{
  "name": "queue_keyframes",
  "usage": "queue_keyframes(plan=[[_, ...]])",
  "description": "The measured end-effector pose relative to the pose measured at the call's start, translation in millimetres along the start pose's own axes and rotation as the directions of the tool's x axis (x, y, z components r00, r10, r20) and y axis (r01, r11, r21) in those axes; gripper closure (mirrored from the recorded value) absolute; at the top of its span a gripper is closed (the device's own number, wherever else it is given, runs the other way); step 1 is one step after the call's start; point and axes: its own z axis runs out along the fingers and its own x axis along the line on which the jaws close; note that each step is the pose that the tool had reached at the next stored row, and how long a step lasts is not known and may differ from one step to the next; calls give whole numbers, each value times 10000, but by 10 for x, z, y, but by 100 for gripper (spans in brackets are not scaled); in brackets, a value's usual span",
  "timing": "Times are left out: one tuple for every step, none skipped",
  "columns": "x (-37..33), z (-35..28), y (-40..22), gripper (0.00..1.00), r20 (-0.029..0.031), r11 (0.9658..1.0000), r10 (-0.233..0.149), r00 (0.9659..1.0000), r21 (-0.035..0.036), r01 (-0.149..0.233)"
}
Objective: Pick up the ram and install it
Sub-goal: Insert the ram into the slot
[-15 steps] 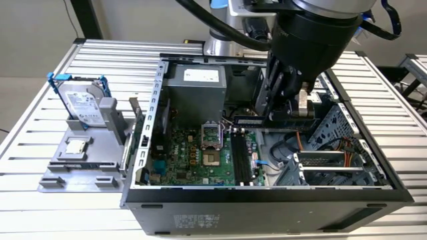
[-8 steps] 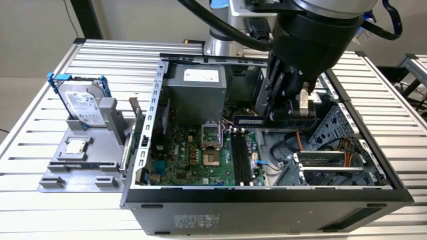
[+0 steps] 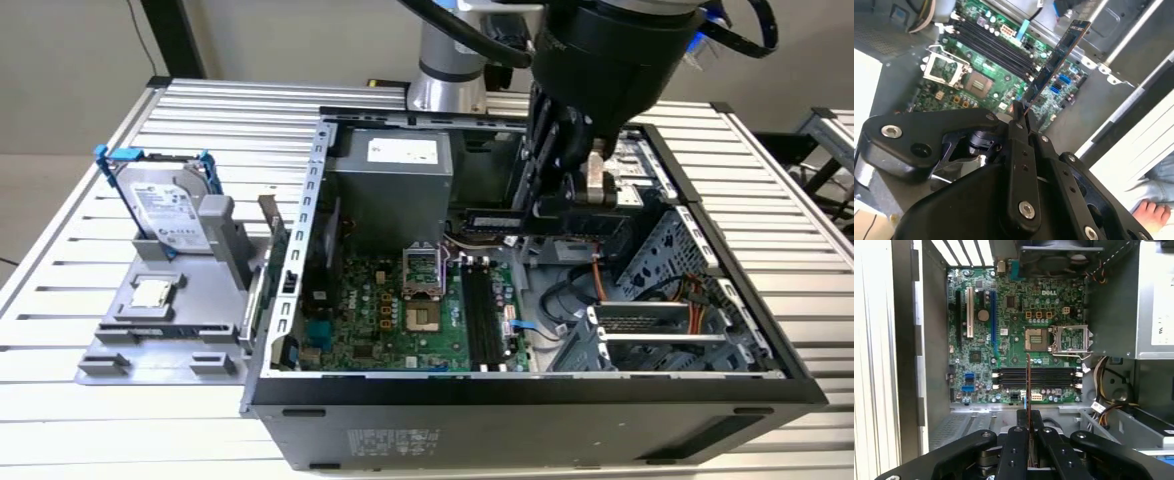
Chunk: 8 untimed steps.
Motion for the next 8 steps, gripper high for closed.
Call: queue_keyframes(plan=[[-46,2,2,100,0,10000,1,10000,0,-1],[-91,4,3,100,1,10000,0,10000,1,0],[-137,6,4,100,1,10000,0,10000,1,0],[-182,7,5,100,-1,10000,0,10000,0,0],[-228,10,6,100,-1,10000,0,10000,0,0],[-273,11,7,100,-1,10000,-1,10000,0,1],[-320,14,9,100,1,10000,0,10000,1,0],[-365,16,10,100,0,10000,0,10000,0,0]])
